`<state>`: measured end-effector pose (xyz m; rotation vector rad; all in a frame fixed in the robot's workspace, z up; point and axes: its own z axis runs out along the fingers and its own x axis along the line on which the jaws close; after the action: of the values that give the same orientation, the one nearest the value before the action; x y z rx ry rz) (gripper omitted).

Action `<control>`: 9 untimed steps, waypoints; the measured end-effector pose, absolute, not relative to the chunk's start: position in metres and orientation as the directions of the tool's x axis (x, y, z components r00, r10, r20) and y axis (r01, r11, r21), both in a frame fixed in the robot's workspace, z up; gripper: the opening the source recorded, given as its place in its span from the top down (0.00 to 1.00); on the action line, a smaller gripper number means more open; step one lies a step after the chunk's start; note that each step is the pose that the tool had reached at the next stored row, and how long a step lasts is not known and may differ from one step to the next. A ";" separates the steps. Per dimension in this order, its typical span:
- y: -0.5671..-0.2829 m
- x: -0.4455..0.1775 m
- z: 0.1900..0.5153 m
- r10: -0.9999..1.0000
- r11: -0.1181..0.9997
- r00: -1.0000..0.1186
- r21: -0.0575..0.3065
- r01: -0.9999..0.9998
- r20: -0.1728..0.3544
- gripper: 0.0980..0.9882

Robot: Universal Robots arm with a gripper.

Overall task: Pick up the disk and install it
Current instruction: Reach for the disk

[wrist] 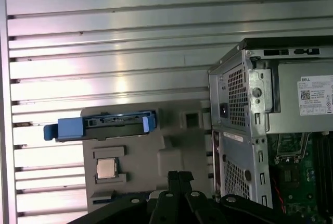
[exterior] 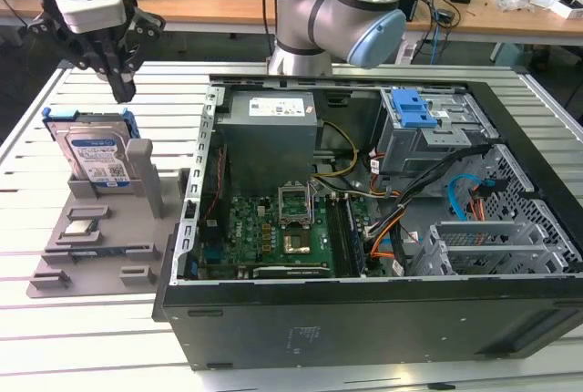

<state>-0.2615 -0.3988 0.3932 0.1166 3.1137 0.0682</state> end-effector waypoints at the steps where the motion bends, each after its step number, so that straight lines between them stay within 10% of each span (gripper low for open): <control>1: -0.399 -0.265 0.393 0.075 0.996 -0.997 0.045 0.074 -0.023 0.99; 9: -0.399 -0.281 0.393 0.075 0.996 -0.997 0.045 0.074 -0.023 0.99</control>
<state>-0.2813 -0.3989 0.3931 0.1166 3.1136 0.0682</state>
